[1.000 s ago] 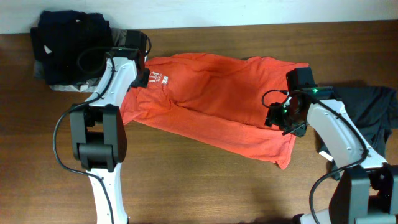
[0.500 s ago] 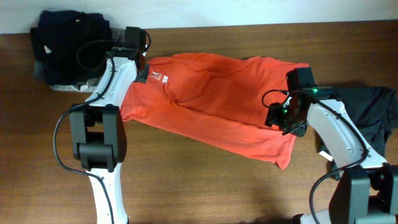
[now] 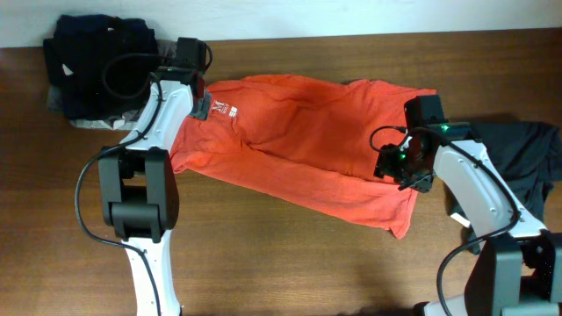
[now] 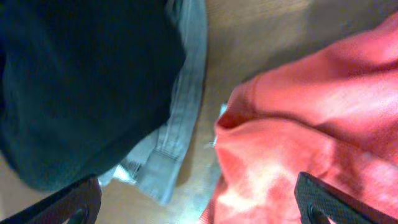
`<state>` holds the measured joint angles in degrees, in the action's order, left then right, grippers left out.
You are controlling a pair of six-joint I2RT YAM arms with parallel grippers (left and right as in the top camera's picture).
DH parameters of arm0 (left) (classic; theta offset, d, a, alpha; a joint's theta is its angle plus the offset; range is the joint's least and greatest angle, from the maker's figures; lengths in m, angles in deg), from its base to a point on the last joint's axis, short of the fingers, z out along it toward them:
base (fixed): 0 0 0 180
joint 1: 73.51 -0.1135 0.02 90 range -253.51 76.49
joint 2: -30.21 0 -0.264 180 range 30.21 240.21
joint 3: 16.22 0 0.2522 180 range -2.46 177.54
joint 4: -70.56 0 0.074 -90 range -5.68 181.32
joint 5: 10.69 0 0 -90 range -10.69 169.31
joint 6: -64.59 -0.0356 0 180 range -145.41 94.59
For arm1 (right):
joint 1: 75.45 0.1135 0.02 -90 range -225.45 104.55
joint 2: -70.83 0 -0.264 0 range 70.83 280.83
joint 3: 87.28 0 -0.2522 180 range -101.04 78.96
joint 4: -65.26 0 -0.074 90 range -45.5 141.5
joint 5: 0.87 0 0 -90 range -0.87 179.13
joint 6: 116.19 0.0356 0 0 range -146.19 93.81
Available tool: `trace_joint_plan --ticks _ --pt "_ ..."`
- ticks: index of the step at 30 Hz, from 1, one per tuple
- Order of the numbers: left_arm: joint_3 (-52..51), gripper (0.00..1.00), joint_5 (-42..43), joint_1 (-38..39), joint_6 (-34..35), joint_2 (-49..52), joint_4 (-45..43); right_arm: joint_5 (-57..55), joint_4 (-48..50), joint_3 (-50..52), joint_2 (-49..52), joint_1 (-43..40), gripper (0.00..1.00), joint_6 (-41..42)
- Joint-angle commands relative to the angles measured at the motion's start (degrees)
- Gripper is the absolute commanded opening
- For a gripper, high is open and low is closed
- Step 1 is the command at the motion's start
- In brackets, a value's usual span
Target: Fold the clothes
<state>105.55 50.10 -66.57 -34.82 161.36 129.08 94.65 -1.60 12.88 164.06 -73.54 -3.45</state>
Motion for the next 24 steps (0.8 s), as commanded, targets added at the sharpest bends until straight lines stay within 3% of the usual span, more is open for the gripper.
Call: trace_joint_plan --ticks 1,6,10,12,15,24 --pt "1.49 0.99 -2.89 0.13 1.79 0.07 1.55 0.04 1.18 0.2 0.26 -0.07 0.73 -0.02" --pt "4.13 0.99 8.44 2.64 4.2 -1.36 6.32 0.11 3.08 0.2 0.26 -0.07 0.75 0.02" --pt "7.82 0.99 20.33 4.7 6.4 -2.32 10.03 0.11 3.5 0.2 0.26 -0.07 0.89 0.04" --pt "10.05 0.99 30.6 5.75 7.28 -2.4 11.56 0.11 3.63 0.2 0.26 -0.07 1.0 0.04" --pt "11.06 0.99 41.92 6.95 7.34 -2.4 11.72 0.33 3.98 0.2 0.26 -0.07 0.99 0.09" --pt "11.04 0.99 41.7 9.03 9.84 -2.38 11.26 0.31 5.68 0.2 0.26 -0.07 0.99 0.2"
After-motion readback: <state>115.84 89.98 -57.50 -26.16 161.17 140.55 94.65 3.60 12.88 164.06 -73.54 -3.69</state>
